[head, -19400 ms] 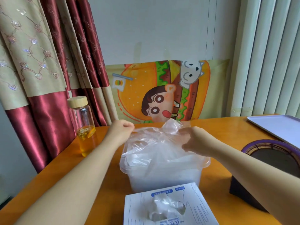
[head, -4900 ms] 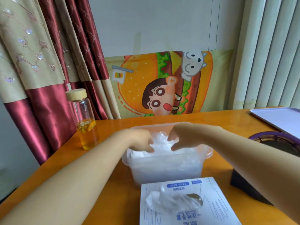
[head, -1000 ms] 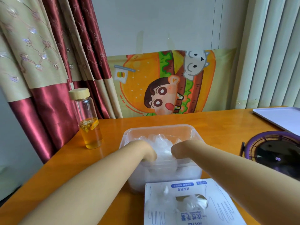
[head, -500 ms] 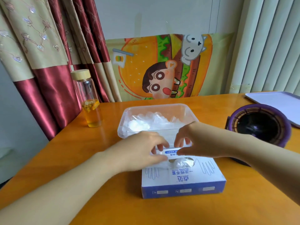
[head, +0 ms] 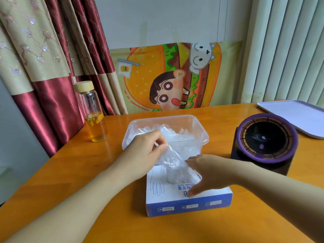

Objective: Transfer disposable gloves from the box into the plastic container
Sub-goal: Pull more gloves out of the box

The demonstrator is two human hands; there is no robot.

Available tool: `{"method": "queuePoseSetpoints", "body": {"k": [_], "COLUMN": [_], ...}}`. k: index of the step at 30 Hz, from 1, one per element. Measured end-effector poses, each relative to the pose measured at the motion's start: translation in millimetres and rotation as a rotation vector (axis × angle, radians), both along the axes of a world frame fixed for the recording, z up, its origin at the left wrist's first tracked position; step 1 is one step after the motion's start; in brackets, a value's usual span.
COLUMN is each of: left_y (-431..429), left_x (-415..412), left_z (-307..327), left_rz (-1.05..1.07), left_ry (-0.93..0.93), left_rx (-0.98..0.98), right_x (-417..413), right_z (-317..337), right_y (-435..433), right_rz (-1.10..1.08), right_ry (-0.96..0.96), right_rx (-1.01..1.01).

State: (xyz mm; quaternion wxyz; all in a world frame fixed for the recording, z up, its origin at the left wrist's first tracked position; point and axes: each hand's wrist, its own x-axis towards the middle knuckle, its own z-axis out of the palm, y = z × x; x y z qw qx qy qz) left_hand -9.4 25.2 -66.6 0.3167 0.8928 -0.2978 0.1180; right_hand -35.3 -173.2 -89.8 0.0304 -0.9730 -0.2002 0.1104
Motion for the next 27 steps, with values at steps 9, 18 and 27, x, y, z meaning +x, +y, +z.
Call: {"method": "queuePoseSetpoints", "body": {"k": [9,18,27], "left_y": [-9,-11,-4], "left_x": [-2,1,-11], "left_z": [-2,-11,-34], "left_rz": [-0.072,-0.058,-0.108], "left_ry": [-0.113,0.127,-0.840], "left_rx": [-0.219,-0.367,0.018], "right_x": [0,-5,-5], "right_z": [3,12,-1], "right_y": [2,0,-5], "right_rz": [-0.033,-0.159,-0.227], "right_ry": [-0.015,-0.186,-0.084], "right_rx": [0.097,0.625,0.993]}}
